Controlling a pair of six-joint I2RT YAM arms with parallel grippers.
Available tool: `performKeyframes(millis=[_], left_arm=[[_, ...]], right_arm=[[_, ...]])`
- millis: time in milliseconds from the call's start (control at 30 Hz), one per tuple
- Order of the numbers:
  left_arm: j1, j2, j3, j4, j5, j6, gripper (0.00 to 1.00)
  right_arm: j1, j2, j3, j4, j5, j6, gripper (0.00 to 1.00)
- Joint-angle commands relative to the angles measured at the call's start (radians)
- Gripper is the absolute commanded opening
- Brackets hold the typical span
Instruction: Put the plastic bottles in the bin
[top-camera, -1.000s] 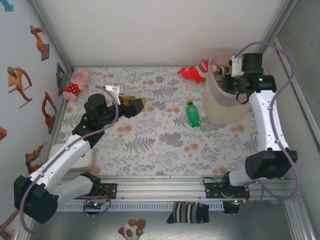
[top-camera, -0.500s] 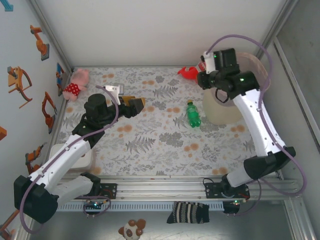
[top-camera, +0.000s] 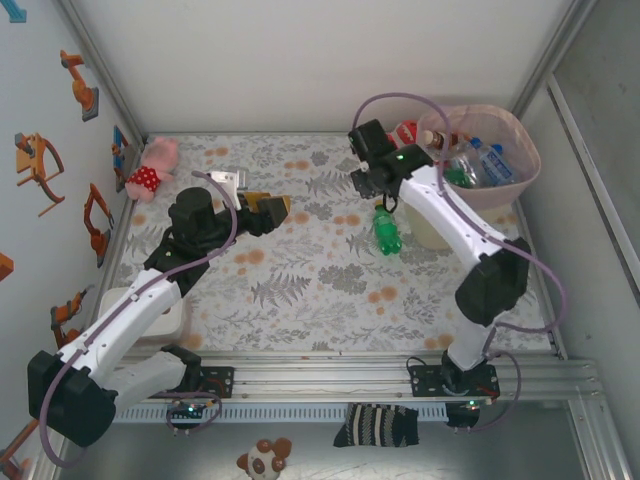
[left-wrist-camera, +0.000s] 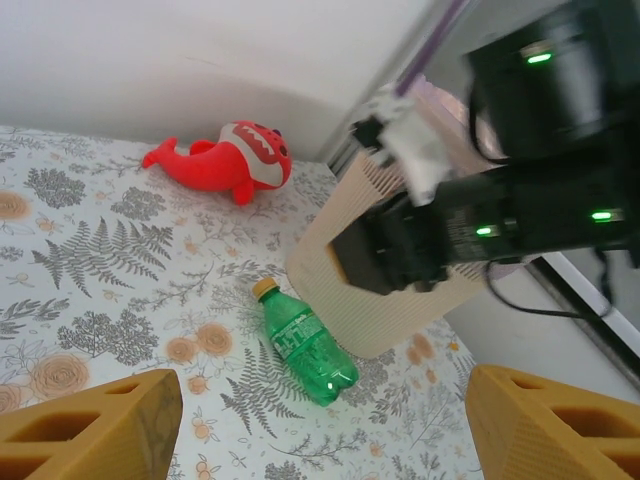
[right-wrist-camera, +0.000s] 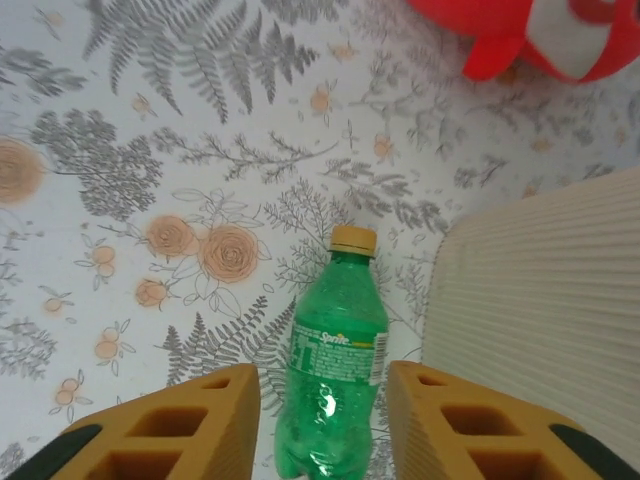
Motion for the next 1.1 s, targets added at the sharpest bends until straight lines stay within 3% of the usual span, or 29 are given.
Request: performKeyframes(millis=[0,233,700,867,1067], left_arm=[[0.009,-0.017,-0.009,-0.011,-0.006,0.001,0.74],[0.011,-0.022,-0.013,-0.015,-0.009,-0.003,0.74],[0.018,-0.026,-0.01,-0.031,-0.019,0.005,0.74],[0.023,-0.031,-0.003,-0.039,-0.02,0.007,0.74],[0.023,-0.026,0.001,-0.035,-0.012,0.004,0.74]], right_arm=[[0.004,0.094,0.073,-0.073,0.05,0.019,0.42],[-0.005,0.313,0.192,-0.137,0.185,0.051,0.5],[-0.08,0.538,0.328,-0.153,0.199,0.044,0.56],[-0.091,0.566,0.35,-0.165,0.188,0.036,0.53],[-0.091,0.558,0.349,-0.17,0.175,0.033,0.39]])
